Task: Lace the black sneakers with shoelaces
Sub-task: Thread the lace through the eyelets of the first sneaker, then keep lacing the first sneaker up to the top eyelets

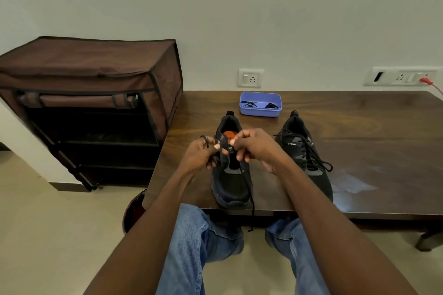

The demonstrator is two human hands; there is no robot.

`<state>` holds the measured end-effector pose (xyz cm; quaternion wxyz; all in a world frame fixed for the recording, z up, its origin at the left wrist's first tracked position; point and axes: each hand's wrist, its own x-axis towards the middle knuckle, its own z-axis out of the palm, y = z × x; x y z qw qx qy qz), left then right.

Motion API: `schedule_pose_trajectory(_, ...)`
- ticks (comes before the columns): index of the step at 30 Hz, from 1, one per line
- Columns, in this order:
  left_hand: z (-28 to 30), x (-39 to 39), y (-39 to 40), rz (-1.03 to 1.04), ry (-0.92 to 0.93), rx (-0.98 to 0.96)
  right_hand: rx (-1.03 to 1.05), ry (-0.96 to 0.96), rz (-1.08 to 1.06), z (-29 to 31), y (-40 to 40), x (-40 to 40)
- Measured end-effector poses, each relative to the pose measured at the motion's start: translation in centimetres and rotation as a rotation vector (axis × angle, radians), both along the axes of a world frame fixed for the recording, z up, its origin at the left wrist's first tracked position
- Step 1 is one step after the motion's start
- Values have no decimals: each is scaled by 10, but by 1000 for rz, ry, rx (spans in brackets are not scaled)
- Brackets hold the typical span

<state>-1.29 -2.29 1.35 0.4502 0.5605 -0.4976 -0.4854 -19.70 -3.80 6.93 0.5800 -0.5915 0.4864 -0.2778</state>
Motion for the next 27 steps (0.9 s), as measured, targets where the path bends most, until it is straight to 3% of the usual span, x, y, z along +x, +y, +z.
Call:
schedule_pose_trajectory(2, 3, 0, 3, -100, 114, 64, 52, -266, -55, 1, -2, 2)
schedule_pose_trajectory(5, 8, -1, 10, -323, 305, 162, 125, -500, -91, 2, -5, 10)
schedule_pose_trajectory(8, 2, -7, 9, -467, 264, 236, 179, -685, -132, 3, -5, 17)
schedule_pose_trajectory(12, -6, -13, 7, -529, 131, 282, 201, -811, -146, 6, -6, 21)
schedule_pose_trajectory(18, -4, -6, 5, -589, 244, 355, 173, -938, -321, 3, -24, 10)
schedule_pose_trajectory(20, -1, -3, 7, -484, 241, 375, 135, -879, -406, -2, -29, 5)
schedule_pose_trajectory(22, 2, 2, 3, -215, 306, 325, 83, -708, -469, -6, -31, 2)
schedule_pose_trajectory(27, -6, 31, -12, 716, 852, 69, 98, -66, -288, -7, -24, 15)
